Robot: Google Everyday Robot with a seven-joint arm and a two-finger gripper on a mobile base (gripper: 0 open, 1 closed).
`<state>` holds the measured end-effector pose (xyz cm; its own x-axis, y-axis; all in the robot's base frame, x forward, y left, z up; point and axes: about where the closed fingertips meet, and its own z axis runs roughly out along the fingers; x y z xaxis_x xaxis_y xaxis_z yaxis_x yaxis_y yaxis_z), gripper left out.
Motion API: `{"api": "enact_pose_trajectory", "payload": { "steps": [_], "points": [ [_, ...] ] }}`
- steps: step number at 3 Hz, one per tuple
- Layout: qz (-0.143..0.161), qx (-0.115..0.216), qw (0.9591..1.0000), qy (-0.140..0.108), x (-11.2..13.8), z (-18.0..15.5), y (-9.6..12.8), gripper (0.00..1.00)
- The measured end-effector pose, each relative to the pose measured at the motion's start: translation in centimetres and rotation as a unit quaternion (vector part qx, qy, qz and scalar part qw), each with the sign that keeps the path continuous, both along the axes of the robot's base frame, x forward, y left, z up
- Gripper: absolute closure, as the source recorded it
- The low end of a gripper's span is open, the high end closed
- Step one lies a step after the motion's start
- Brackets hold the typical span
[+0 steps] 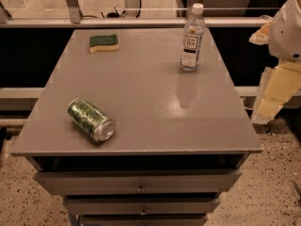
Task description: Place green can upright
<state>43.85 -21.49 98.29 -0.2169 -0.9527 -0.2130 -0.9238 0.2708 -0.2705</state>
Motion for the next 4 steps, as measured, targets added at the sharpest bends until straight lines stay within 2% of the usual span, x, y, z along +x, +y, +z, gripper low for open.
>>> {"api": "enact_pose_trajectory", "payload": {
  "steps": [1, 2, 3, 4],
  "points": [
    [0.0, 0.0, 1.0, 0.0, 0.0, 0.0, 0.0, 0.0],
    [0.02, 0.022, 0.9995, 0.001, 1.1, -1.2, 3.6, 0.0],
    [0.049, 0.054, 0.9971, 0.02, 2.6, -3.3, 9.9, 0.0],
    [0.057, 0.092, 0.9931, 0.045, 4.0, -5.4, 17.8, 0.0]
  ]
}}
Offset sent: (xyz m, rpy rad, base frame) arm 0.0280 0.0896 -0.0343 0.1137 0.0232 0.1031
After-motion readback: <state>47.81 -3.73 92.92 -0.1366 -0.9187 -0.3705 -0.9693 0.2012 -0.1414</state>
